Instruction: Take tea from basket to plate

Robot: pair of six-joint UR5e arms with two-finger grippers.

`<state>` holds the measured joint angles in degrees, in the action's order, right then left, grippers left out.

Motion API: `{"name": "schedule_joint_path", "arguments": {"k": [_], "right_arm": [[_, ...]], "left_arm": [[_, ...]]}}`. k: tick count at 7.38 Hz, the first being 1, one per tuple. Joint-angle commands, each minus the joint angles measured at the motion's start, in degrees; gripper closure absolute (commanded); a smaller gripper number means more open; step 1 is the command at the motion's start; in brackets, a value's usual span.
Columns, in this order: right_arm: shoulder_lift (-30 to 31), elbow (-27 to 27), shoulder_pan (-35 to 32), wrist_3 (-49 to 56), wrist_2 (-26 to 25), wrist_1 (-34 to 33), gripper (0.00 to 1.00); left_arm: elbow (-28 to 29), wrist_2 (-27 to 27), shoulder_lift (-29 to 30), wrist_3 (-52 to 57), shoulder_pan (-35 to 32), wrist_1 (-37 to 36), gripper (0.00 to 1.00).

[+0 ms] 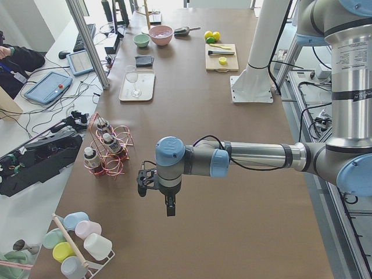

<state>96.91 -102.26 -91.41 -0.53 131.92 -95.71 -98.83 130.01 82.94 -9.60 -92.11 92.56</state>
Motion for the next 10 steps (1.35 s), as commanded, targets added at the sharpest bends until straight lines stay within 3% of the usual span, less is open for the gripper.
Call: {"name": "schedule_joint_path", "arguments": {"k": [1,7,8,10], "right_arm": [[0.03,0.04,0.0,0.0,0.01,0.09,0.0],[0.03,-0.05,0.0,0.0,0.1,0.09,0.0],[-0.05,-0.05,0.0,0.0,0.1,0.0,0.0],[-0.06,-0.05,0.0,0.0,0.1,0.09,0.0]], "left_arm": [[0.04,-0.55,0.29,0.02,0.08,0.25,0.02],[0.13,-0.9,1.51,0.02,0.08,2.54,0.02],[0.74,-1.25,3.87,1.94,0.52,2.54,0.02],[-0.83,-0.29,6.61,16.32,0.52,2.63,0.02]]}}
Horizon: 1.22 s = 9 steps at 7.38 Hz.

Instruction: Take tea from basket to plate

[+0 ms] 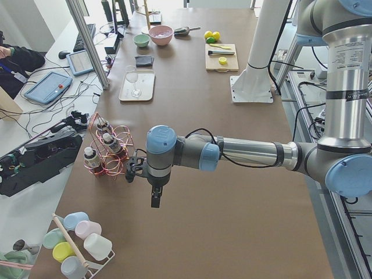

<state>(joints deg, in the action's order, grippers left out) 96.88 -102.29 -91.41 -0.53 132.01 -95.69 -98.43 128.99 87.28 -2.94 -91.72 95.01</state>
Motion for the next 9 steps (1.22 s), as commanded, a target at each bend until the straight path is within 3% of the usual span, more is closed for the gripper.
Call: {"name": "schedule_joint_path", "arguments": {"k": [1,4,5,6,8,9], "right_arm": [[-0.02,0.08,0.0,0.0,0.0,-0.02,0.0],[-0.02,0.08,0.0,0.0,0.0,-0.02,0.0],[-0.02,0.08,0.0,0.0,0.0,-0.02,0.0],[-0.02,0.08,0.0,0.0,0.0,-0.02,0.0],[-0.02,-0.01,0.0,0.0,0.0,-0.02,0.0],[-0.02,-0.01,0.0,0.0,0.0,-0.02,0.0]], "left_arm": [[-1.5,0.74,4.1,9.62,0.14,0.18,0.02],[-0.27,0.74,11.75,9.71,0.58,0.0,0.02],[2.86,0.74,15.42,9.71,0.67,-0.43,0.02],[6.29,0.65,20.16,10.32,2.58,-0.35,0.02],[19.43,0.48,34.28,13.56,2.78,-0.35,0.02],[23.94,0.22,38.19,16.8,2.78,0.35,0.02]]}}
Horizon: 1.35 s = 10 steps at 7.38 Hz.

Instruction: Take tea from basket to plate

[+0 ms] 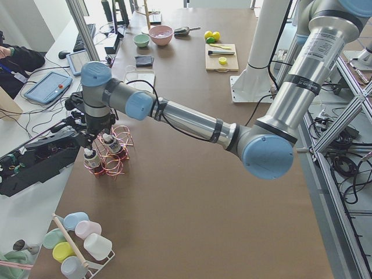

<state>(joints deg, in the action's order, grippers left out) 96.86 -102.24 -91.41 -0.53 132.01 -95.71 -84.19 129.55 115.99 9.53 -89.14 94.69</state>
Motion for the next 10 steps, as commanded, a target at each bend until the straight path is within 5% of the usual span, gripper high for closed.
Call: {"name": "schedule_joint_path", "arguments": {"k": [1,3,6,10], "right_arm": [[0.0,-0.15,0.0,0.0,0.0,0.0,0.0],[0.0,-0.15,0.0,0.0,0.0,0.0,0.0],[0.0,-0.24,0.0,0.0,0.0,0.0,0.0],[0.0,-0.24,0.0,0.0,0.0,0.0,0.0]], "left_arm": [[8.88,-4.61,10.74,8.19,1.67,2.76,0.02],[9.13,-11.32,11.09,16.6,5.19,9.97,0.03],[8.52,-10.9,13.47,38.24,4.59,7.46,0.03],[9.13,0.96,14.97,47.92,6.6,-2.92,0.03]]}}
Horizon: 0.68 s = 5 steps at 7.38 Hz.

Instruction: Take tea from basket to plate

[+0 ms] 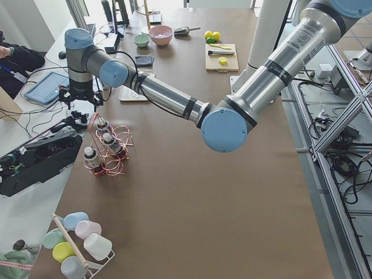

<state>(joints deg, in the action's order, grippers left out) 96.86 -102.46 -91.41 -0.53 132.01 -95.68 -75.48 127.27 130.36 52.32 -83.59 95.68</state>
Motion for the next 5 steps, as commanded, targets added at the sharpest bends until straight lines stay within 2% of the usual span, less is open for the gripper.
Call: {"name": "schedule_joint_path", "arguments": {"k": [1,5], "right_arm": [[0.0,0.15,0.0,0.0,-0.09,0.05,0.0],[0.09,0.07,0.18,0.0,0.09,-0.04,0.0]], "left_arm": [[1.12,3.34,0.77,5.42,1.67,-3.75,0.03],[5.95,2.9,2.26,7.53,2.91,-2.78,0.03]]}}
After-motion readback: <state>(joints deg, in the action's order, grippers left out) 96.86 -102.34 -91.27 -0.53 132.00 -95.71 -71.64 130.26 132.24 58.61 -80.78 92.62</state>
